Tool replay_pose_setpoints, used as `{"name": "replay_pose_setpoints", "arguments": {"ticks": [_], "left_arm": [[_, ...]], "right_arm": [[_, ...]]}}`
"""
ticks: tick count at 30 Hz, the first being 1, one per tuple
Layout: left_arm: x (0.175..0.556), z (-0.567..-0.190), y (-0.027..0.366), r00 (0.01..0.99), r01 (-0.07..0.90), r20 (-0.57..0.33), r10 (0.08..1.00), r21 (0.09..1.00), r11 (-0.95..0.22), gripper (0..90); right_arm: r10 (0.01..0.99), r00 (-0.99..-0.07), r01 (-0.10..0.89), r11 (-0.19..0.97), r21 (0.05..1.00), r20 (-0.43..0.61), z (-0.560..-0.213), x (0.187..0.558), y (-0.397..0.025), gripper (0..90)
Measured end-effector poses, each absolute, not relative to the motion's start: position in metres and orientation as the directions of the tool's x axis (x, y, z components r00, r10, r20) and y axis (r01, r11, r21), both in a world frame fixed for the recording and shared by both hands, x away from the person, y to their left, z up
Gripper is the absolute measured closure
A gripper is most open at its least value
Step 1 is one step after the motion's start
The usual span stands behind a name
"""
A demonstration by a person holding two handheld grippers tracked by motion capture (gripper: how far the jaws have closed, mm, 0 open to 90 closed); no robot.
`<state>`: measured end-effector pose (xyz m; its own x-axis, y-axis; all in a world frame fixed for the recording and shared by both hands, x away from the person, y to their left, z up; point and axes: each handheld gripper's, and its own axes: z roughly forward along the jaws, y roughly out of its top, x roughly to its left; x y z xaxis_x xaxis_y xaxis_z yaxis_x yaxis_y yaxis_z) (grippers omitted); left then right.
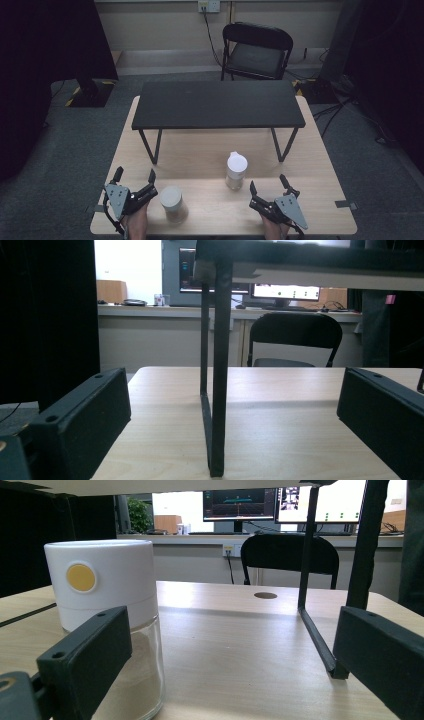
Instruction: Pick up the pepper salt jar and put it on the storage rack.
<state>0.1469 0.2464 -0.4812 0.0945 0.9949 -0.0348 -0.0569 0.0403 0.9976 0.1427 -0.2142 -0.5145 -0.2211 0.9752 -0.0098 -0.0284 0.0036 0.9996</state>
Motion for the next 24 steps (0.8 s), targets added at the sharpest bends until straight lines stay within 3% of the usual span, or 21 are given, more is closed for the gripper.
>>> {"name": "replay_pose_setpoints", "arguments": {"ticks": [10,24], "left_arm": [[0.136,-0.462,0.247,0.11,-0.076,-0.058,0.992,0.995,0.066,0.3],[0.117,-0.432,0.25,0.227,-0.087,-0.076,0.971,0.991,0.098,0.3]], "right_arm": [[0.976,-0.219,-0.028,0.005,1.0,-0.011,-0.514,0.143,-0.214,1.2],[0.976,-0.219,-0.027,0.004,1.0,-0.01,-0.514,0.143,-0.214,1.2]]}}
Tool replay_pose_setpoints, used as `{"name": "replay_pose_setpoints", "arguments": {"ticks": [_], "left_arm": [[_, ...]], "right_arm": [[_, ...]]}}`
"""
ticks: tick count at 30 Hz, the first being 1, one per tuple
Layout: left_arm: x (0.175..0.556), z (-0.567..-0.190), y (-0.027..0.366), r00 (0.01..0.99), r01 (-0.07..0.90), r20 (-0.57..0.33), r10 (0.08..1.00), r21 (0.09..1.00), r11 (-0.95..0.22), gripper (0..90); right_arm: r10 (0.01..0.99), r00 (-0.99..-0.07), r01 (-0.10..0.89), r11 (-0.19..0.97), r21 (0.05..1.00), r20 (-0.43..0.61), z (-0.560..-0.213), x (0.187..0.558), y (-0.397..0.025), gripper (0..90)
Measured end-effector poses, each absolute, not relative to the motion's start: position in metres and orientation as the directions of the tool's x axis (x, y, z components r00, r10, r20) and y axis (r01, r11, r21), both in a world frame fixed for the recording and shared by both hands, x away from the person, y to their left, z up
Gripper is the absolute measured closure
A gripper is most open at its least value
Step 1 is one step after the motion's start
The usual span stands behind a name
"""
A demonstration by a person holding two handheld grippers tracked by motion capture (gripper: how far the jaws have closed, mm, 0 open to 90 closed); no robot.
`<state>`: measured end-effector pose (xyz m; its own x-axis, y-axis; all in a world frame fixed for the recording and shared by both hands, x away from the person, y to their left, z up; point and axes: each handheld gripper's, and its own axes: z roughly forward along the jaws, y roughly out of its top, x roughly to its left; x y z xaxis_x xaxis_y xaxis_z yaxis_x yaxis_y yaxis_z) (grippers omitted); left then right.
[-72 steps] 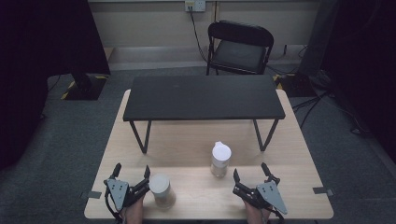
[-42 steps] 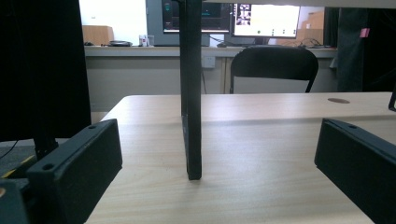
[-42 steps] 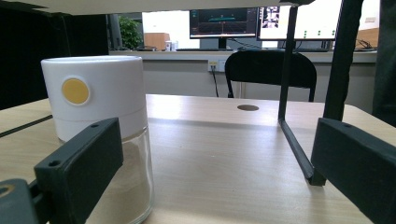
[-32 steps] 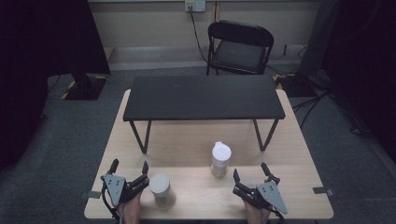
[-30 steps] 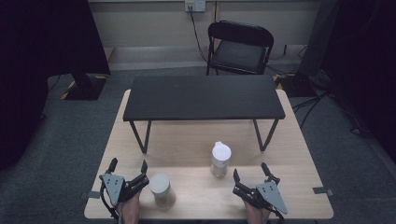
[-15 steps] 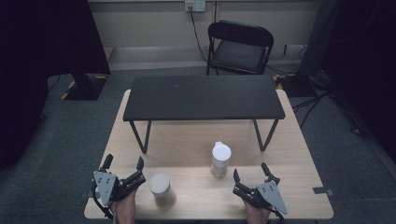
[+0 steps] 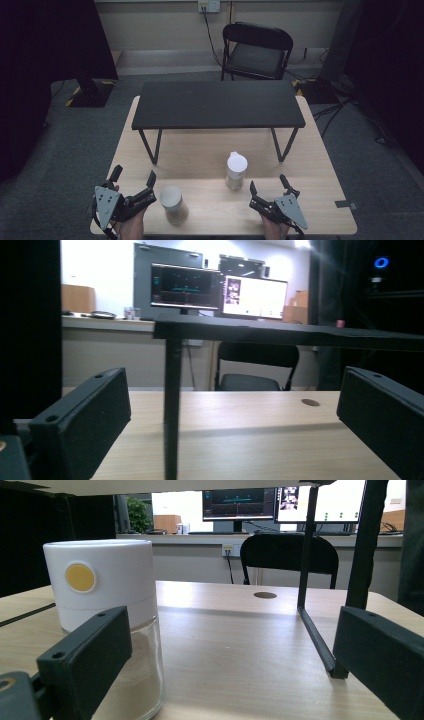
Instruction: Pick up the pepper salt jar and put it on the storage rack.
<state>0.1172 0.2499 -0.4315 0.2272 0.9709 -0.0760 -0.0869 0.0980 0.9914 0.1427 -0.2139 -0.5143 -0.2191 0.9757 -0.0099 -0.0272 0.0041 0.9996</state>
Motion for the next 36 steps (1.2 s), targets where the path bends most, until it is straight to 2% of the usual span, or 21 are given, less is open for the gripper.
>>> {"name": "replay_pose_setpoints", "arguments": {"ticks": [13,20,36], "left_arm": [[0.113,-0.427,0.244,0.353,-0.077,-0.063,0.934,0.992,0.096,0.3],[0.105,-0.432,0.238,0.369,-0.083,-0.02,0.929,0.995,0.055,0.3],[0.096,-0.453,0.235,0.422,-0.052,-0.021,0.906,0.998,0.047,0.2]], "right_arm": [[0.975,-0.224,-0.025,0.004,1.0,-0.009,-0.514,0.143,-0.215,1.2],[0.975,-0.223,-0.026,0.004,1.0,-0.01,-0.514,0.143,-0.215,1.3],[0.976,-0.219,-0.03,0.005,1.0,-0.011,-0.515,0.142,-0.214,1.3]]}}
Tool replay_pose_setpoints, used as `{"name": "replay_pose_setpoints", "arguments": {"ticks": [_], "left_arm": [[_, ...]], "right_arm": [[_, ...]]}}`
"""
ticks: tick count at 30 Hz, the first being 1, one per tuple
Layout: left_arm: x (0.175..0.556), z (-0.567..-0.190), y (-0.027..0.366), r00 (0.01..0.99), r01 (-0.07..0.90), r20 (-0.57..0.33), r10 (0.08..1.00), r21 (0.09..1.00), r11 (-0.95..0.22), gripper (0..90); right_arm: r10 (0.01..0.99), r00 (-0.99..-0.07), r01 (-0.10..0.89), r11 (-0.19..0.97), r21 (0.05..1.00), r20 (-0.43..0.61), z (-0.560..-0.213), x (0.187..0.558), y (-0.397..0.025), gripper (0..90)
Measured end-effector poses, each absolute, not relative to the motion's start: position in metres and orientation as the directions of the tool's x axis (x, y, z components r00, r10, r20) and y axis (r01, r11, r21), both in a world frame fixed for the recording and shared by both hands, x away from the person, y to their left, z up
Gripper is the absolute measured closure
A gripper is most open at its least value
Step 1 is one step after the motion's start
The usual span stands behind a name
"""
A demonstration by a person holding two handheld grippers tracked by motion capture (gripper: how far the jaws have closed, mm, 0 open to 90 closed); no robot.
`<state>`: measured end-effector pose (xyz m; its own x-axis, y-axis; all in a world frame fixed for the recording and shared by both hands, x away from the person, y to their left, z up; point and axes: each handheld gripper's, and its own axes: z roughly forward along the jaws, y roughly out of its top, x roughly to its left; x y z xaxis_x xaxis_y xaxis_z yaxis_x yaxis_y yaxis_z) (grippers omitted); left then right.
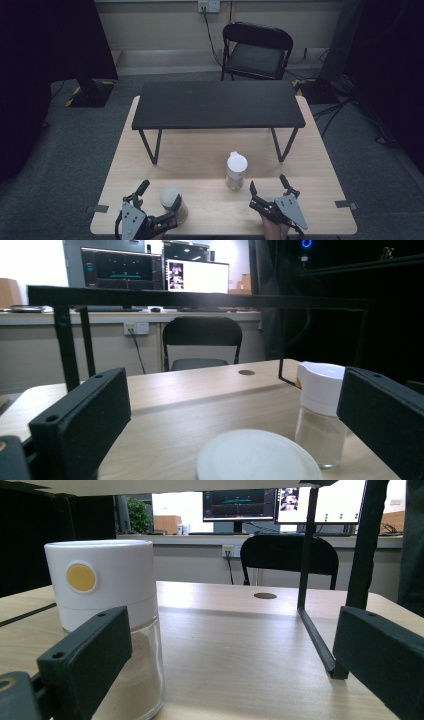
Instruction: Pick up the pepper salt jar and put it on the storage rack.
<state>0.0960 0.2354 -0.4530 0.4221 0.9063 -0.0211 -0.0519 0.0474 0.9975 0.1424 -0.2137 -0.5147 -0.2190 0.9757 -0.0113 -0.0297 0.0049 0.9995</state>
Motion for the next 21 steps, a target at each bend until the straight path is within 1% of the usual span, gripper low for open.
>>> {"name": "replay_pose_setpoints", "arguments": {"ticks": [9,13,14,17,21], "left_arm": [[0.093,-0.467,0.229,0.424,-0.03,-0.023,0.905,0.999,0.039,4.4],[0.094,-0.471,0.228,0.433,-0.006,-0.025,0.901,1.0,0.031,10.3],[0.095,-0.472,0.228,0.434,0.012,-0.029,0.9,1.0,0.026,12.2],[0.097,-0.473,0.228,0.437,0.037,-0.042,0.899,0.999,0.028,13.8],[0.097,-0.476,0.228,0.433,0.051,-0.048,0.9,0.998,0.029,20.8]], "right_arm": [[0.976,-0.218,-0.03,0.005,1.0,-0.012,-0.515,0.142,-0.214,1.3],[0.976,-0.218,-0.03,0.006,1.0,-0.012,-0.515,0.142,-0.214,1.3],[0.976,-0.218,-0.03,0.005,1.0,-0.011,-0.515,0.142,-0.213,1.3],[0.976,-0.218,-0.03,0.005,1.0,-0.011,-0.515,0.142,-0.213,1.3],[0.976,-0.218,-0.03,0.005,1.0,-0.012,-0.515,0.142,-0.213,1.3]]}}
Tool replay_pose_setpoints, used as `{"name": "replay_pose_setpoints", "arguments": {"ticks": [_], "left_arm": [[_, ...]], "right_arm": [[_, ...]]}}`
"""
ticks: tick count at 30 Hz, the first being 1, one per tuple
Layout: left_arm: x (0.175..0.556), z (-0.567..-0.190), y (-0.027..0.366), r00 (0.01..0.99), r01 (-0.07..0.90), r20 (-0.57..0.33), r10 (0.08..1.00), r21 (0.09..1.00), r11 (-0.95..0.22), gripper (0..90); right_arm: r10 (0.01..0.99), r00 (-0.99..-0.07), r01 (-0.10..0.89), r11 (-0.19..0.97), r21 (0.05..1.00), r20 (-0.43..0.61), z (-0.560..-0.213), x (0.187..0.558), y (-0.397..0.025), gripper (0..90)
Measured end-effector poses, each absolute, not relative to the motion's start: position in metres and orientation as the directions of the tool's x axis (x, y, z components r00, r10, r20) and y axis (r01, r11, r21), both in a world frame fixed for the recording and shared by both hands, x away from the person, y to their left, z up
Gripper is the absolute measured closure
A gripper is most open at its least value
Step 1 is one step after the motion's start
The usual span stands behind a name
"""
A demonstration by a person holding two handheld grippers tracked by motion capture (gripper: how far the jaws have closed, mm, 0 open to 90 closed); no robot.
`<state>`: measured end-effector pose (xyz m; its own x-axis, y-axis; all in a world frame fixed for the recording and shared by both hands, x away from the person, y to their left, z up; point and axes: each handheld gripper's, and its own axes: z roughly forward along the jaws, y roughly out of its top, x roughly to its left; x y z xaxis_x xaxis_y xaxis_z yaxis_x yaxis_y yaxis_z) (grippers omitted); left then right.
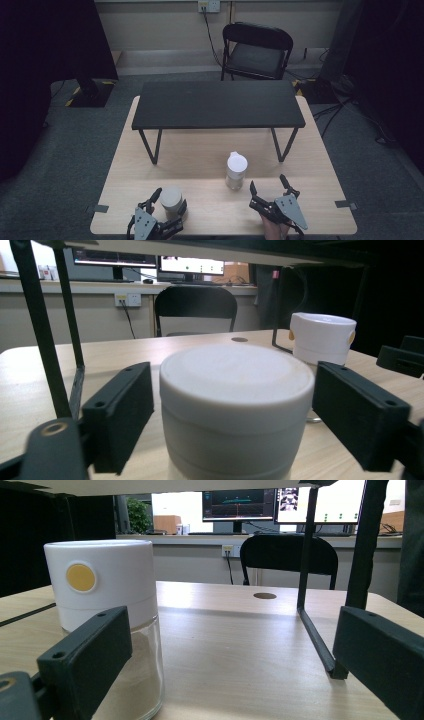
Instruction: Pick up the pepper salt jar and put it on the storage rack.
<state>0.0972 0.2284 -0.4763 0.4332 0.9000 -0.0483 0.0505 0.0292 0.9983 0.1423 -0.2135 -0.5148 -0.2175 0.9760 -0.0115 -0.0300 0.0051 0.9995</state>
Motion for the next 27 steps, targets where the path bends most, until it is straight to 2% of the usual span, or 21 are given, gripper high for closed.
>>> {"name": "replay_pose_setpoints", "arguments": {"ticks": [15,27], "left_arm": [[0.098,-0.4805,0.2267,0.425,0.059,-0.037,0.904,0.998,0.013,33.5],[0.0982,-0.4799,0.2265,0.424,0.062,-0.042,0.905,0.998,0.017,34.3]], "right_arm": [[0.976,-0.218,-0.03,0.005,1.0,-0.012,-0.5148,0.1423,-0.2135,1.3],[0.976,-0.217,-0.03,0.005,1.0,-0.011,-0.5147,0.1424,-0.2134,1.3]]}}
